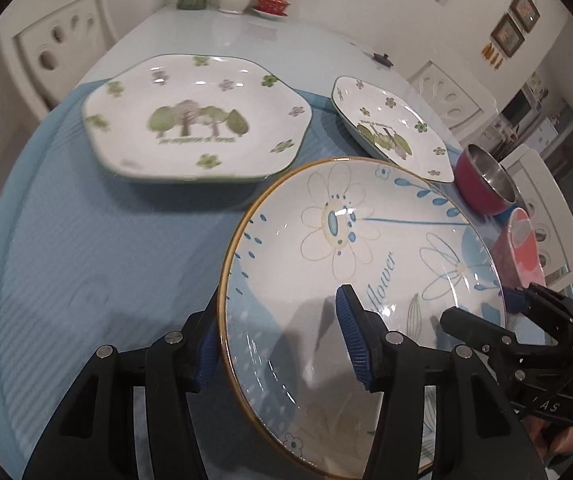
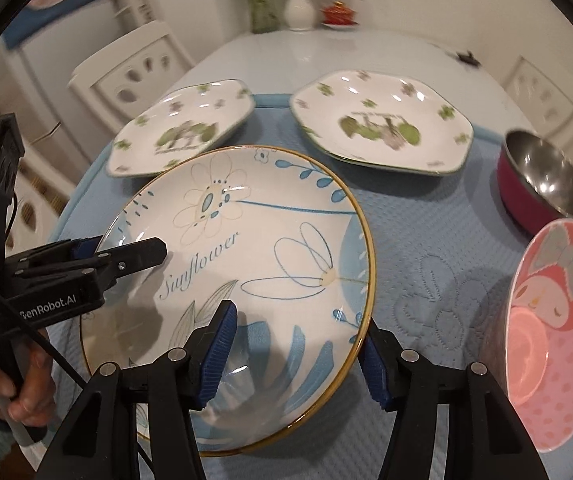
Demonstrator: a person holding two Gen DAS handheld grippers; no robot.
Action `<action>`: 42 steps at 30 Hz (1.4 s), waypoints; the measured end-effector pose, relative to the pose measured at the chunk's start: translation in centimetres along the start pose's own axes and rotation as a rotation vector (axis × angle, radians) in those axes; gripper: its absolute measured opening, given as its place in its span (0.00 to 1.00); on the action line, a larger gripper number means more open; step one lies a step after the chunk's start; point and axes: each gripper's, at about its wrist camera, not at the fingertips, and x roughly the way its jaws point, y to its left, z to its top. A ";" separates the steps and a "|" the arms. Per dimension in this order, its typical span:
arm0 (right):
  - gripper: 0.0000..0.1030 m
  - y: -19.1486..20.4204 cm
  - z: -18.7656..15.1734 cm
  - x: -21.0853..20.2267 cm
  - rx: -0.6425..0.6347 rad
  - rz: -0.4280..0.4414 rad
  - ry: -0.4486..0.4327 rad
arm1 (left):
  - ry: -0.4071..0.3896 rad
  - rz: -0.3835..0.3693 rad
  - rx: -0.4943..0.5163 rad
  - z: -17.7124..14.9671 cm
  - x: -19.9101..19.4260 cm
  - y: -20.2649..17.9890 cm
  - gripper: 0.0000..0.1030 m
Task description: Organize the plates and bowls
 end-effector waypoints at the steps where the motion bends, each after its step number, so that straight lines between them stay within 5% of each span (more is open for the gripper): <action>1: 0.54 0.5 0.0 -0.3 -0.015 0.006 -0.002 | -0.007 0.005 -0.008 -0.5 -0.8 0.2 0.48; 14: 0.54 6.8 -4.0 -3.9 -0.081 0.137 0.037 | -0.078 0.089 -0.107 -6.4 -9.9 2.3 0.48; 30: 0.54 7.2 -7.5 0.6 -0.061 0.124 0.171 | -0.011 0.145 -0.169 -9.9 -6.3 3.6 0.47; 37: 0.54 8.0 -9.1 -0.6 -0.158 0.040 0.174 | -0.040 0.195 -0.143 -10.5 -7.8 3.2 0.47; 42: 0.55 6.1 -10.0 -3.2 -0.079 0.050 0.170 | -0.056 0.200 -0.176 -11.9 -10.2 4.1 0.47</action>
